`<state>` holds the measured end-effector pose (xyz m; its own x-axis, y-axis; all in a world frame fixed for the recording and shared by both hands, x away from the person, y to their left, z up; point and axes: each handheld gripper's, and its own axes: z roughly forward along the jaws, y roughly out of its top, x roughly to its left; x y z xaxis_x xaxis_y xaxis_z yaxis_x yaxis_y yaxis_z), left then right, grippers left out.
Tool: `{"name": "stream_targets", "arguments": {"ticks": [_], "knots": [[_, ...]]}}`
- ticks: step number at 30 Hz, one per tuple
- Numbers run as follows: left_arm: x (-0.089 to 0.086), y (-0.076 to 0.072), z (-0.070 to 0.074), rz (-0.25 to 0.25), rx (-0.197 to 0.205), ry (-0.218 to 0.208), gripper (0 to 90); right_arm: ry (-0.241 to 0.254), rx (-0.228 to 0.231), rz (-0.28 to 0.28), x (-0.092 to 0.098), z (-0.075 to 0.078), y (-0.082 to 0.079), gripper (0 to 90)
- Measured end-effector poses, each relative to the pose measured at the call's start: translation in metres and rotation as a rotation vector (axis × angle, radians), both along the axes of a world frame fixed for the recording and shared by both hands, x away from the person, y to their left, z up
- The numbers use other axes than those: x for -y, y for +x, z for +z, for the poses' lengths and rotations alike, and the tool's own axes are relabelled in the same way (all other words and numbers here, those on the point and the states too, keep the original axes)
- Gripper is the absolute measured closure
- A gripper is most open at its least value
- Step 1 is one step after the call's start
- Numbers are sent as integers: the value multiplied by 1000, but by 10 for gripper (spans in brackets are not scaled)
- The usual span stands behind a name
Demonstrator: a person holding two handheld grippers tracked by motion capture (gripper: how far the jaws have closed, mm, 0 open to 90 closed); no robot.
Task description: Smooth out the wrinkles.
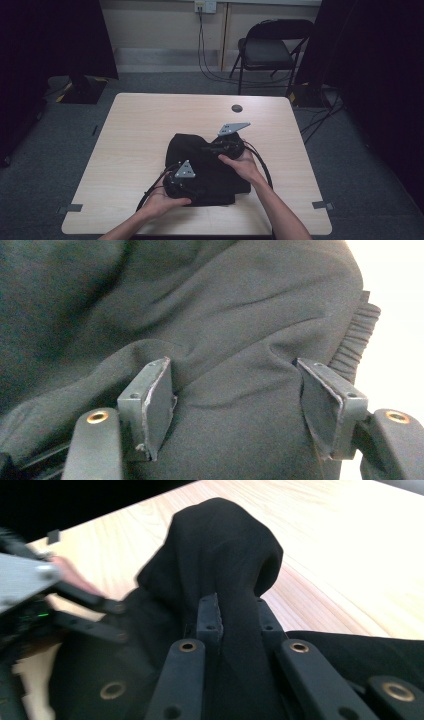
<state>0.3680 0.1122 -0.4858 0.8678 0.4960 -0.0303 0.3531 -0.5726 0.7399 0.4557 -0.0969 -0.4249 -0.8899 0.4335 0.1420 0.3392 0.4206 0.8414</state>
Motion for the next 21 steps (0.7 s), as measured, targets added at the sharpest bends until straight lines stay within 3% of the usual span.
{"name": "stream_targets", "arguments": {"ticks": [7, 14, 21], "knots": [[-2, 1, -1, 21, 34, 1, 328, 7, 4, 62, -2, 7, -23, 794], [-2, 1, -1, 20, 37, -3, 328, 11, -11, 73, 3, -2, -38, 794], [-3, -3, 3, 27, 36, 6, 344, -45, -13, 67, 5, -14, -51, 791]]}}
